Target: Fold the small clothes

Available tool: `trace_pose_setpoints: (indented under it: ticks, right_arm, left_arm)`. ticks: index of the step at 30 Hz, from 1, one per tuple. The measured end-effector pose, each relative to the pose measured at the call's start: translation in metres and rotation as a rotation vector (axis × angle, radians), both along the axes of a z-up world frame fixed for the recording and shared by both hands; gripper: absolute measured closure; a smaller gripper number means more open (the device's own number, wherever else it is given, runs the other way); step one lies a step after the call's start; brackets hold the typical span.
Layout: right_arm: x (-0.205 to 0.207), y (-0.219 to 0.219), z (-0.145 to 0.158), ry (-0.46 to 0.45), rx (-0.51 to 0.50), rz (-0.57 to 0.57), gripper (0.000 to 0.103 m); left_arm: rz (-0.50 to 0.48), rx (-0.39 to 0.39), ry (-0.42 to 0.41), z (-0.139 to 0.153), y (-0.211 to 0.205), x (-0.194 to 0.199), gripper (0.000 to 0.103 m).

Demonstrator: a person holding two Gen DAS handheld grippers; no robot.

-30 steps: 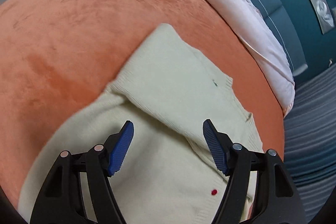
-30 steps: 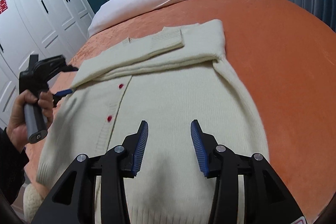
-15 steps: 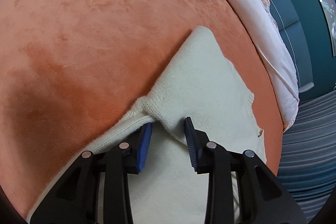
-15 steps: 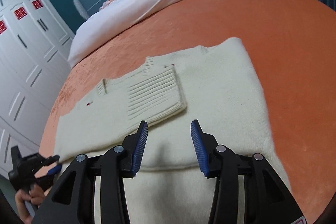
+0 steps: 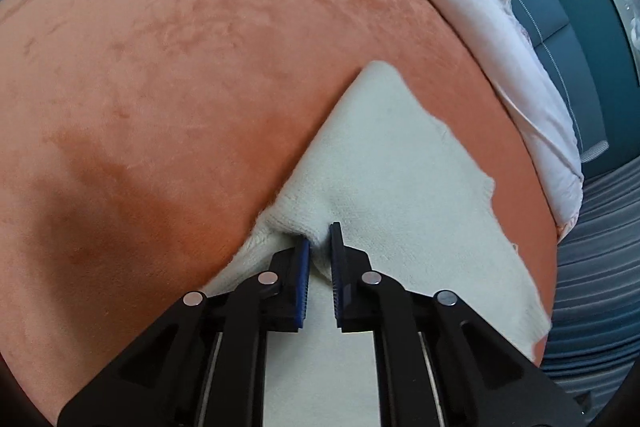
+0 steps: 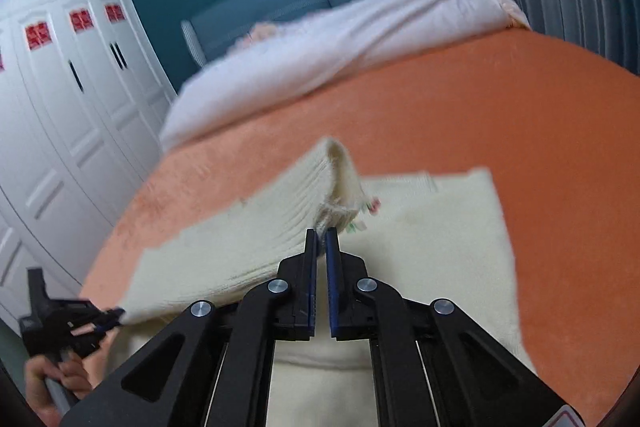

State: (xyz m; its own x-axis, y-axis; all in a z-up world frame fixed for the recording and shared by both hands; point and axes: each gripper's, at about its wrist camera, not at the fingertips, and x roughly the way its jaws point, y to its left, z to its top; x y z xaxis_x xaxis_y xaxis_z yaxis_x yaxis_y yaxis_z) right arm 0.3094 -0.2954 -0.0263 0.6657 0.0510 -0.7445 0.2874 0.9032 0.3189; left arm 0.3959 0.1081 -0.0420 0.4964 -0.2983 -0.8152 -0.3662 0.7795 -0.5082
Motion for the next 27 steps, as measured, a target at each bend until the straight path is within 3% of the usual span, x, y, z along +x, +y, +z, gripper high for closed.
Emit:
trace_pose_setpoints:
  ticks: [1, 2, 5, 6, 9, 13, 15, 17, 18, 20, 23, 27]
  right_arm:
    - [0.001, -0.004, -0.020, 0.074, 0.019, -0.006, 0.099]
    - [-0.006, -0.009, -0.023, 0.058, 0.041, -0.013, 0.100]
    - [-0.025, -0.008, 0.008, -0.071, 0.039, -0.009, 0.100]
    - [-0.023, -0.006, 0.009, -0.067, 0.013, 0.000, 0.100]
    - [-0.005, -0.007, -0.032, 0.105, -0.034, 0.033, 0.100]
    - [-0.025, -0.001, -0.013, 0.071, -0.059, 0.008, 0.101]
    - [-0.052, 0.001, 0.006, 0.035, -0.034, 0.002, 0.100]
    - [-0.093, 0.001, 0.022, 0.004, -0.043, 0.009, 0.091]
    - [-0.114, 0.002, 0.027, 0.002, -0.058, 0.017, 0.087]
    - [-0.166, 0.005, 0.034, 0.012, -0.095, 0.026, 0.067]
    - [-0.242, 0.003, 0.032, 0.064, -0.126, 0.016, 0.054]
    - [-0.317, 0.001, 0.016, 0.169, -0.096, -0.005, 0.050]
  left_arm:
    - [0.001, -0.001, -0.006, 0.001, 0.000, -0.002, 0.094]
    - [0.001, 0.002, -0.014, 0.004, 0.001, -0.004, 0.094]
    - [-0.017, 0.020, -0.019, 0.004, 0.002, -0.005, 0.094]
    - [-0.017, 0.022, -0.015, 0.001, 0.002, -0.004, 0.094]
    - [-0.026, 0.062, -0.015, 0.000, -0.001, -0.003, 0.094]
    - [-0.050, 0.086, -0.043, 0.005, -0.002, -0.012, 0.091]
    - [-0.043, 0.063, -0.052, 0.012, 0.006, -0.029, 0.079]
    - [-0.041, 0.040, -0.070, 0.021, 0.019, -0.056, 0.057]
    - [-0.043, 0.052, -0.071, 0.026, 0.025, -0.071, 0.054]
    - [-0.056, 0.101, -0.071, 0.033, 0.037, -0.107, 0.042]
    - [-0.064, 0.170, -0.048, 0.036, 0.058, -0.170, 0.022]
    - [-0.058, 0.132, 0.035, 0.021, 0.078, -0.241, 0.016]
